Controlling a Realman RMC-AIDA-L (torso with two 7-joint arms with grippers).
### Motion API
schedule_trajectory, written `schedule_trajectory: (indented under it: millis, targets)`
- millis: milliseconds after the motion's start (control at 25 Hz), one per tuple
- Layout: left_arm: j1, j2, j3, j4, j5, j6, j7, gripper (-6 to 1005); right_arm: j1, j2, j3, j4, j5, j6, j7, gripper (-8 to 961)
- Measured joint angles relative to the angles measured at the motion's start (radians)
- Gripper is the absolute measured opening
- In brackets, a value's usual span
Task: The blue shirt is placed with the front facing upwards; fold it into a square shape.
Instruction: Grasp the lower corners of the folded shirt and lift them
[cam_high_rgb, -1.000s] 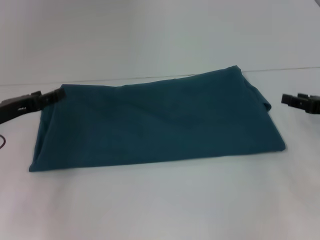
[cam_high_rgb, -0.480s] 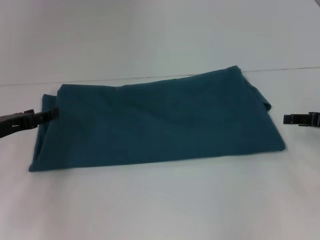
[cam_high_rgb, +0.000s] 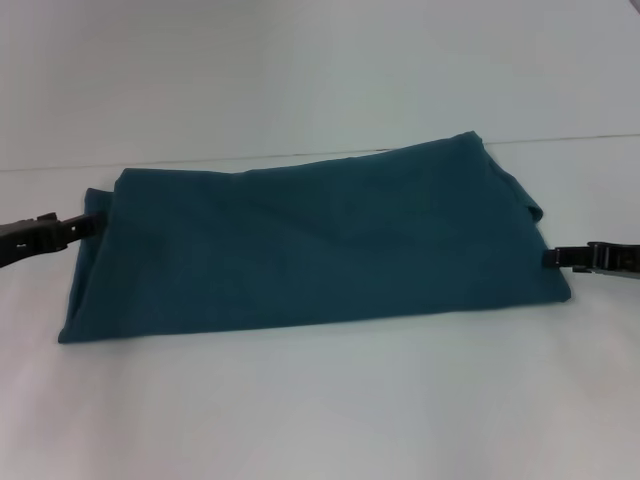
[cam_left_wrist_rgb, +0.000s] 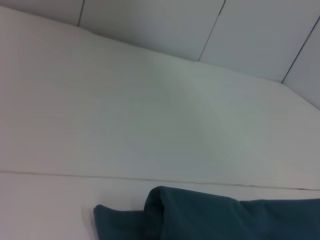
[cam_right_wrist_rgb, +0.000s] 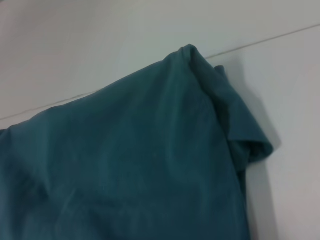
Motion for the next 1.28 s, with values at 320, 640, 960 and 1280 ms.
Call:
schedule_trajectory:
  millis: [320,640,960,1280]
  targets:
    - [-0.004,0.001,0.000,-0.001,-0.001,-0.019,0.003,813,0.023,0.019,0.000,0.029,0.000,0.042,-0.005,558]
    - [-0.005,0.002,0.000,-0.004,-0.001,-0.027,0.004,813,0.018,0.021,0.001,0.035,0.001,0.042,-0.005,546]
    - [-0.004,0.001,0.003,-0.006,0.000,-0.027,0.004,813,0.003,0.017,0.007,0.036,0.003,0.042,-0.005,533]
    - [-0.003,0.000,0.014,-0.008,0.000,-0.026,0.004,813,0.010,0.032,0.000,0.037,0.001,0.042,-0.007,521]
